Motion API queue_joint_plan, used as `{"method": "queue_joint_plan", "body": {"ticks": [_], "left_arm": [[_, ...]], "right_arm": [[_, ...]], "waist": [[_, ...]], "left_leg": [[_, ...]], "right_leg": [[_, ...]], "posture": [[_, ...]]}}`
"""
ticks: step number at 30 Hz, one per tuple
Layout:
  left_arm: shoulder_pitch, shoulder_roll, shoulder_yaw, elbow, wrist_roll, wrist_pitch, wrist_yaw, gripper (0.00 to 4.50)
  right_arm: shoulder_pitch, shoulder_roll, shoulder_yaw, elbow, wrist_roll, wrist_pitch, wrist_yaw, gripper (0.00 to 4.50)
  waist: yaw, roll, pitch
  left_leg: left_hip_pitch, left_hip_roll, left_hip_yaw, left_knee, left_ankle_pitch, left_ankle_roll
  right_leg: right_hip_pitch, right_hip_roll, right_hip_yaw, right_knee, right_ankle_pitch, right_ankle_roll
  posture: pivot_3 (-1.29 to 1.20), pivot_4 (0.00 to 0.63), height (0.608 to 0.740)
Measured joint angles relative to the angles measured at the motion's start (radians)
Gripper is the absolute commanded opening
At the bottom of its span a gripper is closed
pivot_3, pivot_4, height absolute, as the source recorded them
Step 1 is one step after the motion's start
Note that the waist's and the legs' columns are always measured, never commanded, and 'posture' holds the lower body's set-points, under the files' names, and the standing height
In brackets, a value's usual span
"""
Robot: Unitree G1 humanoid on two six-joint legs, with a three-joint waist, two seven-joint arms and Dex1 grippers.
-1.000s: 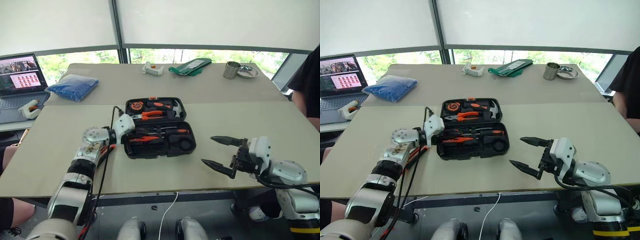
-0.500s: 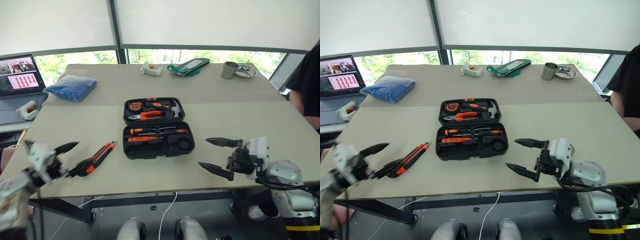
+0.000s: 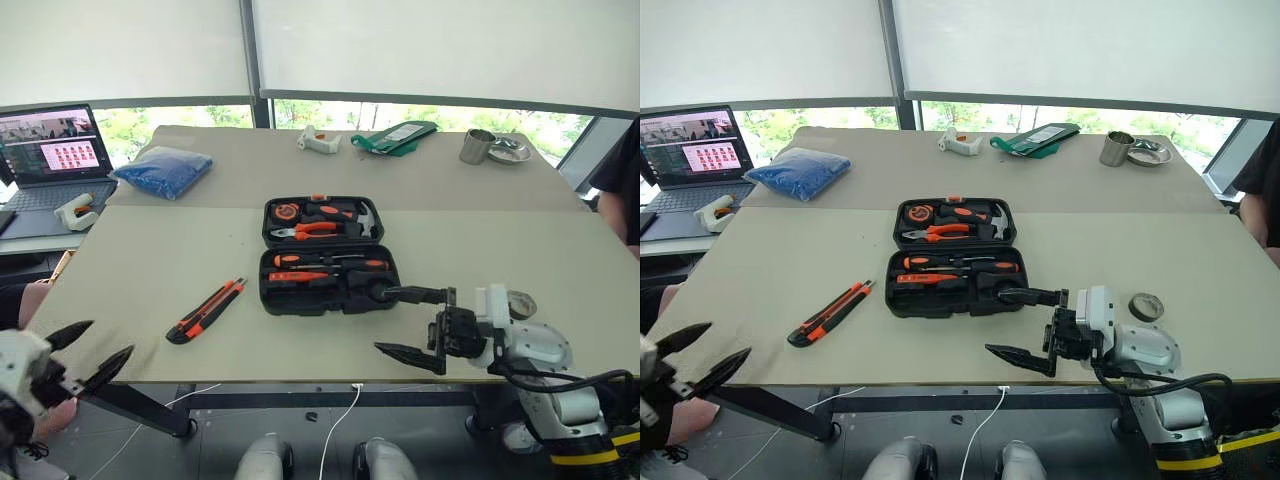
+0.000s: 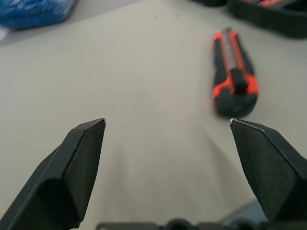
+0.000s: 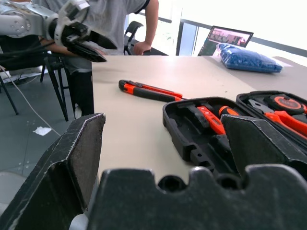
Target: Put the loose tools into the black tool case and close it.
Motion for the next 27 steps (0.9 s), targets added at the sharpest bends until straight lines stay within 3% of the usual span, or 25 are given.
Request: {"method": "queue_joint_plan", "body": {"ticks": [9,15,18,23,27], "left_arm": [[-0.263,0.017,-0.308,-0.025,0.11,0.226,0.129,4.45],[-0.391,0.019,-0.417,0.035,0.174,0.301,0.151,4.45],[-0.392,0.041,-0.439,0.033,0.188,0.319,0.143,3.73],[-0.387,0.058,-0.436,0.063,0.188,0.302,0.119,1.89],[-0.395,0.059,-0.411,0.138,0.181,0.207,0.082,1.76]], "right_arm": [[-0.005,0.013,0.011,0.001,-0.007,-0.004,-0.022,4.5],[0.013,0.021,0.016,-0.021,0.0,-0.003,-0.038,4.5],[0.018,0.021,0.016,-0.028,0.0,-0.003,-0.05,4.5],[0.023,0.017,0.014,-0.03,0.0,-0.003,-0.065,4.5],[0.027,0.007,0.011,-0.03,0.0,-0.004,-0.066,4.5]], "waist": [[-0.013,0.0,0.0],[-0.016,0.001,0.0],[-0.016,0.002,-0.001],[-0.018,0.005,-0.002],[-0.019,0.005,-0.002]], "left_leg": [[-0.001,0.001,0.001,0.0,0.001,0.001],[0.0,0.0,0.001,0.0,0.001,0.001],[0.001,0.001,0.001,0.0,0.001,0.001],[0.002,0.001,0.002,-0.002,0.001,0.0],[0.003,0.002,0.001,-0.003,0.002,-0.001]], "right_leg": [[0.001,0.005,0.0,0.002,0.005,0.007],[0.002,0.005,0.001,0.002,0.005,0.008],[0.002,0.005,0.002,0.002,0.005,0.008],[0.002,0.005,0.002,0.003,0.004,0.007],[0.001,0.006,0.002,0.004,0.002,0.001]], "posture": [[0.0,0.15,0.74],[0.0,0.15,0.74],[0.0,0.15,0.74],[0.0,0.15,0.74],[0.0,0.15,0.74]]}}
